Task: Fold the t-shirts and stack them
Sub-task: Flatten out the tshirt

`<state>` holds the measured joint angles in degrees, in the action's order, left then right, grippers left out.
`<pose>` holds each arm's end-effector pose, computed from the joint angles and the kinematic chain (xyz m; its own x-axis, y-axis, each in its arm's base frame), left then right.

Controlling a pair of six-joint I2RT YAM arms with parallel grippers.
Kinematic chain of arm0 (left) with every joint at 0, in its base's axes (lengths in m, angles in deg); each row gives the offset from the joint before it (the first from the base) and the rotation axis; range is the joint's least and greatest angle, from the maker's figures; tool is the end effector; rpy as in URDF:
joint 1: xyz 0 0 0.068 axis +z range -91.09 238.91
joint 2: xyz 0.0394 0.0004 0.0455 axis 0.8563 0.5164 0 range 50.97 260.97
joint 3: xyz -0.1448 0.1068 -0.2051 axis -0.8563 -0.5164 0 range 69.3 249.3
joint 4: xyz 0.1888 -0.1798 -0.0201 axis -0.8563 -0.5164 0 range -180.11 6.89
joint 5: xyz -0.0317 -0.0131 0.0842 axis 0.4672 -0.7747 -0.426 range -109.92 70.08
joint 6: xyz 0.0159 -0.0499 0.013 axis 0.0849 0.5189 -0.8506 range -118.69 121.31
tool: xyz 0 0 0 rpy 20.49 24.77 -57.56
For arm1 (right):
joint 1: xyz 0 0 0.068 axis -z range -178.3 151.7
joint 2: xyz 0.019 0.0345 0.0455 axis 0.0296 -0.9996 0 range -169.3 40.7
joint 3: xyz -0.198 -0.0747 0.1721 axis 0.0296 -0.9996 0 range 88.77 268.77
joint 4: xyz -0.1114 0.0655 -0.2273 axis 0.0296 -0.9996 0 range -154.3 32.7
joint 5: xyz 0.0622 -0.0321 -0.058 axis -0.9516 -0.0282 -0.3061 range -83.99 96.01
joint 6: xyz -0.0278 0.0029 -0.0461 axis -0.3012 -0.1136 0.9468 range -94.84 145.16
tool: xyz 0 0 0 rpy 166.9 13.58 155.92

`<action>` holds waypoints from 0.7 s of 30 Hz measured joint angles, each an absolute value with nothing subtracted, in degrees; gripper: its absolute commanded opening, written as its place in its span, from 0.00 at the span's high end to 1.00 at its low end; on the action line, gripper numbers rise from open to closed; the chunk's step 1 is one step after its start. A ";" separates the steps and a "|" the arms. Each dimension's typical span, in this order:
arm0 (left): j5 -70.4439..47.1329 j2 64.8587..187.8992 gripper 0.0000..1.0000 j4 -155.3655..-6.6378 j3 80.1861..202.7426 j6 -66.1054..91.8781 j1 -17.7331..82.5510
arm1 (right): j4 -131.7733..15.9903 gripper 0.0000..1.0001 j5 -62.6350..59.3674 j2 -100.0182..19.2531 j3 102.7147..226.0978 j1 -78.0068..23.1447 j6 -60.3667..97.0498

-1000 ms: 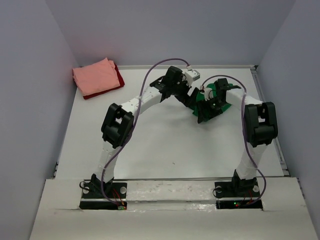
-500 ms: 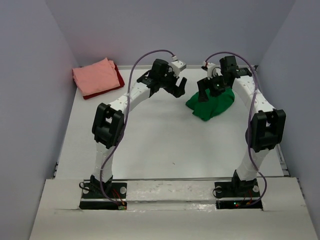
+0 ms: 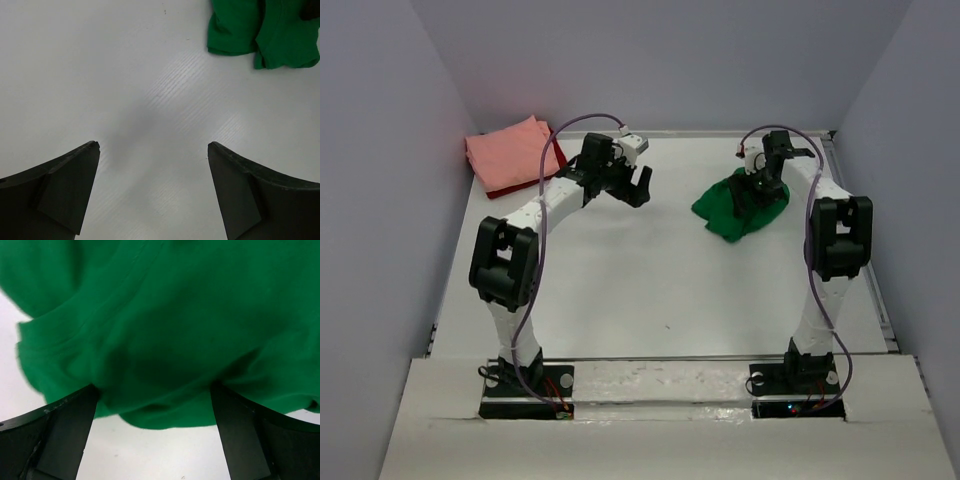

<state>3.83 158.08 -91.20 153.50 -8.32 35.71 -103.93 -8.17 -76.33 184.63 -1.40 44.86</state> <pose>0.3970 -0.1857 0.2708 -0.3534 0.3179 -0.8798 0.7474 0.6615 -0.0612 0.4300 0.0319 0.2157 -0.8216 -0.3719 -0.4321 -0.4481 0.8898 0.0861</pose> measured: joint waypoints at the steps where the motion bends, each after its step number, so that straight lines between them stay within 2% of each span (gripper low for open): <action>1: 3.94 157.54 0.01 -90.83 152.80 -8.30 35.66 | -103.38 0.00 -6.81 -77.71 184.91 -1.24 44.84; 11: 4.46 153.67 0.01 -88.93 150.26 -8.80 35.90 | -101.65 0.00 -5.22 -80.27 187.16 -0.89 45.12; 21: 5.71 151.92 0.01 -88.56 150.24 -8.80 42.24 | -101.52 0.00 -9.13 -79.88 181.65 -4.65 48.53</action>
